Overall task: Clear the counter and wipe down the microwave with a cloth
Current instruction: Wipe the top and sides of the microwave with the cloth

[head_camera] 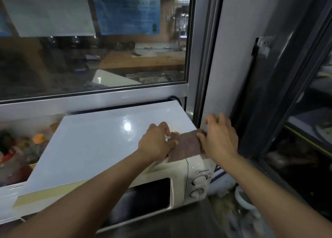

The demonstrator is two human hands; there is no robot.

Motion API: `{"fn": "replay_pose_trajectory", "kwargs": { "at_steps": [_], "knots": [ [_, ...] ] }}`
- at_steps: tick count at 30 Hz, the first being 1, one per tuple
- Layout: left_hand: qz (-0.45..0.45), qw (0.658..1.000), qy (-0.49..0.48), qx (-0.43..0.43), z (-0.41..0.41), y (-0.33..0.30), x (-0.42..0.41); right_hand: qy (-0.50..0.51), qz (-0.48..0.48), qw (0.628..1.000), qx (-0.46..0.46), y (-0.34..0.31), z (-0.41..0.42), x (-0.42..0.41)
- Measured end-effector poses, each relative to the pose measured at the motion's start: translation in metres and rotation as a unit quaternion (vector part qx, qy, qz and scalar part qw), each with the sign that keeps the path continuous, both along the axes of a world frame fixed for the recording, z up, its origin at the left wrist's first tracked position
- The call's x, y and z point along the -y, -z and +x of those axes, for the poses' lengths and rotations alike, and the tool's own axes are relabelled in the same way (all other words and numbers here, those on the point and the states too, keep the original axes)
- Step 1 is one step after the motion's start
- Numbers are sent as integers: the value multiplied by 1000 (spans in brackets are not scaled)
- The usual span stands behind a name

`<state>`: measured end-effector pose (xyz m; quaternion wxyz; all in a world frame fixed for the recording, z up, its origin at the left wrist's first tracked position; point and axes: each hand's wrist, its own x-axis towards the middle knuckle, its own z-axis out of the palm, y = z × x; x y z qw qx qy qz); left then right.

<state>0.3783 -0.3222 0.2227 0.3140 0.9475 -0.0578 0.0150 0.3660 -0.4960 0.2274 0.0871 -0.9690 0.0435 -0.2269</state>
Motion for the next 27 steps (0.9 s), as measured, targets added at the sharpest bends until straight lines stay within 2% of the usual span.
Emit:
{"fn": "replay_pose_trajectory", "kwargs": {
  "at_steps": [2, 3, 6, 9, 13, 19, 22, 24, 27],
  "knots": [
    [-3, 1000, 10, 16, 0, -2, -9, -9, 20, 998, 57, 6, -10, -13],
    [-8, 999, 21, 25, 1, -1, -14, -14, 47, 998, 47, 11, -14, -20],
    [30, 997, 44, 64, 10, 3, -27, -7, 71, 997, -40, 37, -20, -46],
    [93, 993, 34, 69, 24, 9, -36, -3, 59, 996, -69, 51, -15, -49],
    [181, 982, 18, 57, 44, 19, -43, -68, 46, 990, -111, 48, 14, -25],
    [201, 978, 22, 47, 57, 35, -47, -164, 96, 955, -228, 28, 66, -16],
    [208, 977, 22, 46, 58, 33, -48, -148, 103, 947, -267, 19, 68, -15],
    [205, 978, 23, 44, 58, 33, -49, -124, 115, 951, -259, 12, 58, -13],
    [203, 978, 28, 40, 60, 30, -50, -97, 201, 948, -227, 9, 39, -16]
  ]
}}
